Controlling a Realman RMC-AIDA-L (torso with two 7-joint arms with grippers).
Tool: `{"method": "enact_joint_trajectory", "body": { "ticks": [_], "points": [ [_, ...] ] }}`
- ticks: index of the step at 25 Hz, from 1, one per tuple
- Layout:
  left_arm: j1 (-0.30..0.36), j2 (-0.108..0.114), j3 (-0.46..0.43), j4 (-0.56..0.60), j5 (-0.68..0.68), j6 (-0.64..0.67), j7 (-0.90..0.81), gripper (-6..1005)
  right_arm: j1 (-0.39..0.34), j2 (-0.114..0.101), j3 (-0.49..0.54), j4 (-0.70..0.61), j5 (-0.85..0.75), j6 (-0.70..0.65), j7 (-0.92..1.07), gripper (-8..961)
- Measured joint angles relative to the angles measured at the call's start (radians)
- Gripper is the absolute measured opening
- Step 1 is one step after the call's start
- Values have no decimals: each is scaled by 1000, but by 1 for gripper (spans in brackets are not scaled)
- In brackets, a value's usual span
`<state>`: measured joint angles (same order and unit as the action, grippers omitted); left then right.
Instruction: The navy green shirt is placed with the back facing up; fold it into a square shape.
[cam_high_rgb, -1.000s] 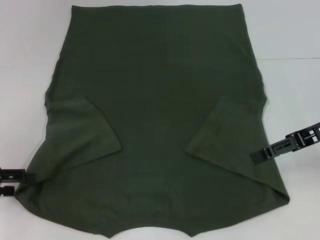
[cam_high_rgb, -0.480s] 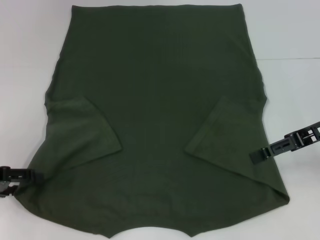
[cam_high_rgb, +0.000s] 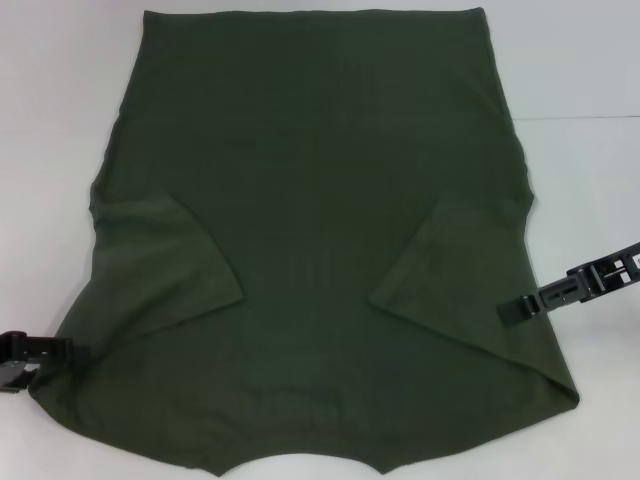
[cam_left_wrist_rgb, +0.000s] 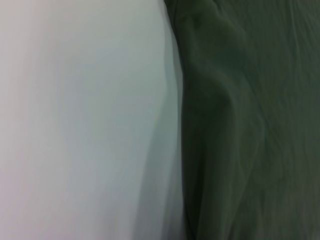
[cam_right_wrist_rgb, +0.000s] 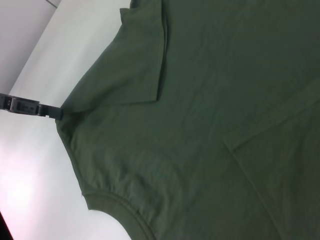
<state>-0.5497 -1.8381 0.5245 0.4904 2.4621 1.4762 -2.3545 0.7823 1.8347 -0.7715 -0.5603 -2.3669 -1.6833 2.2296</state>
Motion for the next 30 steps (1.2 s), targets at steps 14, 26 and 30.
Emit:
{"method": "enact_joint_trajectory", "body": {
  "ticks": [14, 26, 30],
  "points": [
    [1, -1, 0, -2, 0, -19, 0, 428, 0, 0, 0, 4, 0, 1, -7, 931],
    [-4, 2, 0, -17, 3, -50, -12, 265, -7, 3, 2, 4, 0, 2, -11, 931],
    [-4, 2, 0, -17, 3, -48, -12, 115, -11, -1, 3, 4, 0, 0, 3, 931]
  ]
}}
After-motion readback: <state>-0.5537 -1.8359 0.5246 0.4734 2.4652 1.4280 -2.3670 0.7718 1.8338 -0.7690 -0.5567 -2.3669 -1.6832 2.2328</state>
